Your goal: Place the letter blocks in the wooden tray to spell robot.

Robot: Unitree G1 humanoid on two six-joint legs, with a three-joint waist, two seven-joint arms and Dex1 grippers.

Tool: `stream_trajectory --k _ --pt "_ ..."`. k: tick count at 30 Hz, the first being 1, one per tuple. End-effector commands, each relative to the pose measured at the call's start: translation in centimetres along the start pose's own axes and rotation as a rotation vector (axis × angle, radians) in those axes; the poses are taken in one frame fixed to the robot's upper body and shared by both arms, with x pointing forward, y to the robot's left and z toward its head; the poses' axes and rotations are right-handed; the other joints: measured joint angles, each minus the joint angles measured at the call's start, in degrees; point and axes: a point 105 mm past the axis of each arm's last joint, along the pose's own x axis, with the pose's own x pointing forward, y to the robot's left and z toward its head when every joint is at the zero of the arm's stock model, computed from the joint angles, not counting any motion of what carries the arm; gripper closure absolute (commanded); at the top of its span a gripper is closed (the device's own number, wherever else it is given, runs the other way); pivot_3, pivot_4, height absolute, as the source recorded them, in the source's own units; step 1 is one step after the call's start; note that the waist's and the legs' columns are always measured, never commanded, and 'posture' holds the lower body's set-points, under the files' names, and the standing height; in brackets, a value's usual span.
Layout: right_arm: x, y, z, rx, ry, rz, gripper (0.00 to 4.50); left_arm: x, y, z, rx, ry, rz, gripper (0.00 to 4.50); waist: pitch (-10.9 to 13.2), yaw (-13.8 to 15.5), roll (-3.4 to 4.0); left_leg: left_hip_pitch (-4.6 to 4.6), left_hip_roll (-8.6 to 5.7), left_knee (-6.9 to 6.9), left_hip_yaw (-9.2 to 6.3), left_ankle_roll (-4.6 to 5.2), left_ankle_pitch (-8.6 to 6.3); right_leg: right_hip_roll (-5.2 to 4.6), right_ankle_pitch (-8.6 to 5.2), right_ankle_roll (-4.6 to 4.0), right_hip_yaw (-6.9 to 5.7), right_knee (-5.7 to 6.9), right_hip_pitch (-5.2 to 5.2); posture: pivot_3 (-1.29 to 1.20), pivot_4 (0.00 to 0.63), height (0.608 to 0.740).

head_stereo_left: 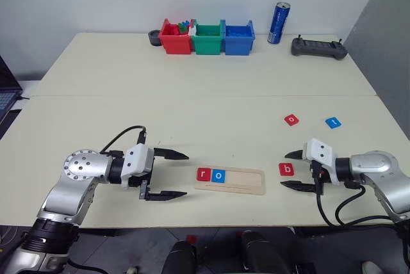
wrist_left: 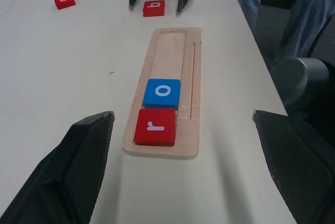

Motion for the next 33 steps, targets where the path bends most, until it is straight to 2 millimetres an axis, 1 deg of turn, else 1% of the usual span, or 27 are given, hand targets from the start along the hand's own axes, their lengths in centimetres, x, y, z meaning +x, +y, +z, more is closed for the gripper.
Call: stream_trajectory --k 1,2,5,7,8,10,11,14,15,18,20,25,28,33 --pt "-0.1 -0.3 0.6 -0.036 -0.011 0.008 0.65 0.0 0.2 0.5 0.037 -0.001 0.002 0.0 0.0 -0.01 0.0 0.0 0.0 0.0 0.0 0.0 0.0 0.0 0.0 0.0 0.0 0.0 0.0 0.0 0.15 0.74" --pt "-0.1 -0.3 0.6 -0.038 -0.01 0.01 0.95 -0.1 0.2 0.3 0.034 0.001 0.004 0.0 0.0 -0.02 0.0 0.01 0.0 0.0 0.0 0.0 0.0 0.0 0.0 0.0 0.0 0.01 0.0 0.0 0.15 0.74" --pt "-0.1 -0.3 0.8 -0.05 -0.008 0.015 2.02 -0.3 0.1 -0.4 0.027 0.007 0.008 0.0 0.0 -0.02 0.0 0.03 0.0 0.0 0.0 0.0 0.0 0.0 0.0 0.0 0.0 0.01 0.0 0.0 0.15 0.74" --pt "-0.2 -0.2 1.4 -0.078 -0.013 0.022 2.83 -0.6 0.0 -0.9 0.019 0.016 0.015 0.0 0.0 -0.01 0.0 0.02 0.0 0.0 0.0 0.0 0.0 0.0 0.0 0.0 0.0 0.01 0.0 0.0 0.15 0.74" --pt "-0.3 0.0 1.9 -0.105 -0.016 0.028 3.06 -0.8 -0.1 -1.3 0.017 0.022 0.02 0.0 0.0 -0.01 0.0 0.02 0.0 -0.01 0.0 0.0 0.0 0.0 0.0 0.0 0.0 0.01 0.0 0.0 0.15 0.74" --pt "-0.4 0.3 2.3 -0.133 -0.019 0.034 3.05 -0.9 -0.1 -1.6 0.016 0.027 0.024 0.0 0.0 -0.04 0.01 0.02 0.0 -0.01 0.0 0.0 0.0 0.0 0.0 -0.01 0.0 0.02 0.0 0.0 0.15 0.74" --pt "-0.4 0.5 3.0 -0.156 -0.029 0.039 3.05 -1.1 -0.1 -1.8 0.016 0.034 0.027 0.0 0.0 -0.02 0.01 0.02 0.0 -0.01 0.0 0.0 0.0 0.0 0.0 0.0 0.0 0.02 0.0 0.0 0.15 0.74" --pt "0.4 2.1 6.3 -0.242 -0.055 0.075 3.05 -1.5 -0.4 -2.8 0.019 0.063 0.032 0.0 0.0 -0.19 0.02 0.03 0.0 -0.01 0.0 0.0 0.0 0.0 0.0 0.0 0.0 0.03 -0.01 0.0 0.15 0.74" --pt "0.7 2.6 6.8 -0.251 -0.054 0.087 3.05 -1.5 -0.5 -3.0 0.02 0.065 0.032 0.0 0.0 -0.26 0.02 0.04 0.01 -0.01 0.0 0.0 0.0 0.01 0.0 0.0 0.0 0.05 -0.01 0.0 0.15 0.74" --pt "2.3 3.4 7.4 -0.254 -0.033 0.092 3.05 -1.3 -0.6 -3.1 0.026 0.063 0.029 0.0 -0.01 -0.03 0.0 0.04 0.04 -0.01 -0.07 0.0 0.0 0.03 0.0 0.0 -0.05 0.05 -0.01 0.0 0.15 0.74" --pt "3.3 3.4 7.9 -0.236 -0.032 0.075 3.05 -1.1 -0.6 -3.0 0.032 0.058 0.026 0.0 -0.02 0.07 -0.02 0.02 0.03 0.01 -0.06 -0.01 0.0 0.02 0.0 0.0 -0.05 0.03 0.0 0.0 0.15 0.74" --pt "5.5 3.9 8.8 -0.211 -0.028 0.068 3.05 -0.5 -0.5 -2.0 0.049 0.039 0.025 0.0 -0.02 0.09 -0.02 0.0 0.01 0.01 -0.06 -0.01 0.0 0.0 0.0 -0.01 -0.05 0.04 -0.02 0.0 0.15 0.74" --pt "6.1 4.0 9.0 -0.208 -0.023 0.07 3.05 -0.2 -0.5 -1.4 0.054 0.03 0.024 0.0 -0.02 0.09 -0.01 0.0 0.01 -0.01 -0.08 -0.01 0.0 0.0 0.0 -0.01 -0.07 0.03 -0.02 0.0 0.15 0.74" --pt "6.3 4.6 9.1 -0.214 -0.016 0.106 3.05 0.0 -0.3 -0.8 0.055 0.024 0.028 0.0 -0.02 0.02 -0.01 0.01 0.01 -0.01 -0.08 0.0 0.0 0.0 0.0 -0.01 -0.07 0.04 -0.02 0.0 0.15 0.74"
